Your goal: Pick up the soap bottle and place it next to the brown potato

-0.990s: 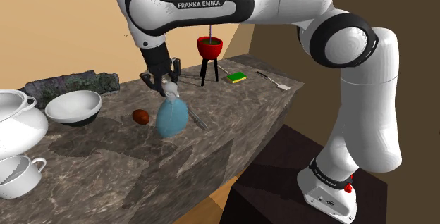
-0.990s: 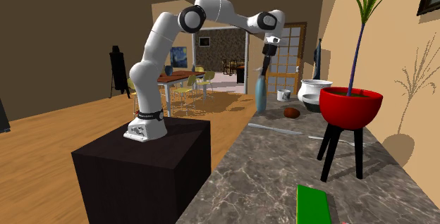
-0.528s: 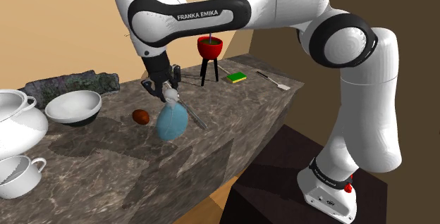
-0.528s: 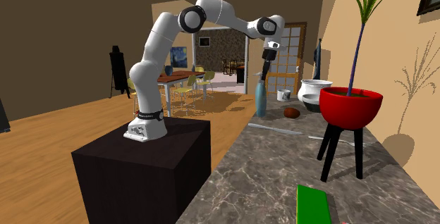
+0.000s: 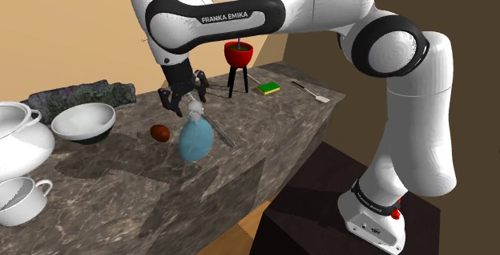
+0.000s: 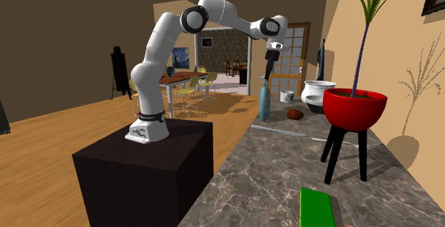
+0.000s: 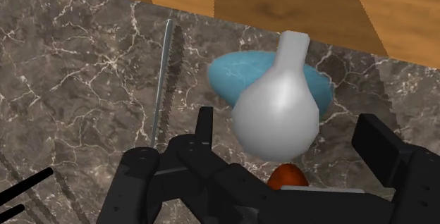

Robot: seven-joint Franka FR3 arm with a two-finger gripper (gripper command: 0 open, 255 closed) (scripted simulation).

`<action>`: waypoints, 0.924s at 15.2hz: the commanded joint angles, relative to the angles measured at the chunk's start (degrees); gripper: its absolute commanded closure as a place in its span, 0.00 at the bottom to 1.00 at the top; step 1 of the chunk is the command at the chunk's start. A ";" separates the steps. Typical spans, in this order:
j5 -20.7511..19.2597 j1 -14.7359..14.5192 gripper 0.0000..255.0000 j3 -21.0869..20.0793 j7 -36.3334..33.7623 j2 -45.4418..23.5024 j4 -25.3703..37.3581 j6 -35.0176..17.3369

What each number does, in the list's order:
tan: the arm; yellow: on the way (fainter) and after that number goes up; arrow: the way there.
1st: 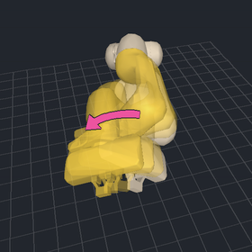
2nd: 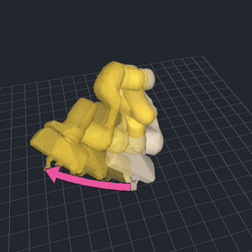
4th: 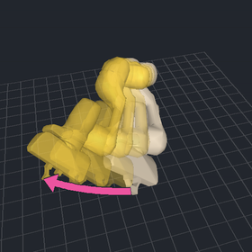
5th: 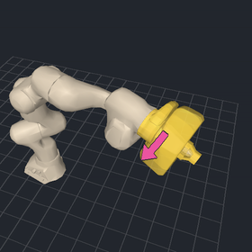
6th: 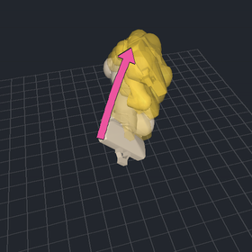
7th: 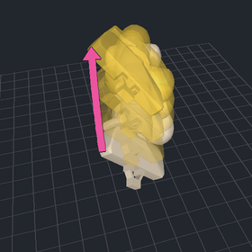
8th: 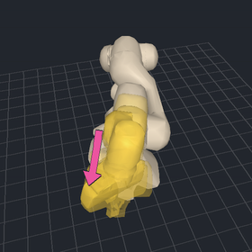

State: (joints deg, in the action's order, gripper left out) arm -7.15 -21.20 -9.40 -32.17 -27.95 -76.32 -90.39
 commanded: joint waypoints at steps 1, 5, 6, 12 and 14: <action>0.00 0.00 0.00 0.00 0.00 0.00 0.00 0.00; -0.26 -0.84 0.00 0.00 0.21 -2.54 9.62 7.08; -0.37 -1.13 0.00 0.02 0.27 -3.52 12.67 9.14; -0.37 -1.13 0.00 0.02 0.28 -3.52 12.67 9.14; -0.37 -1.13 0.00 0.02 0.27 -3.51 12.65 9.13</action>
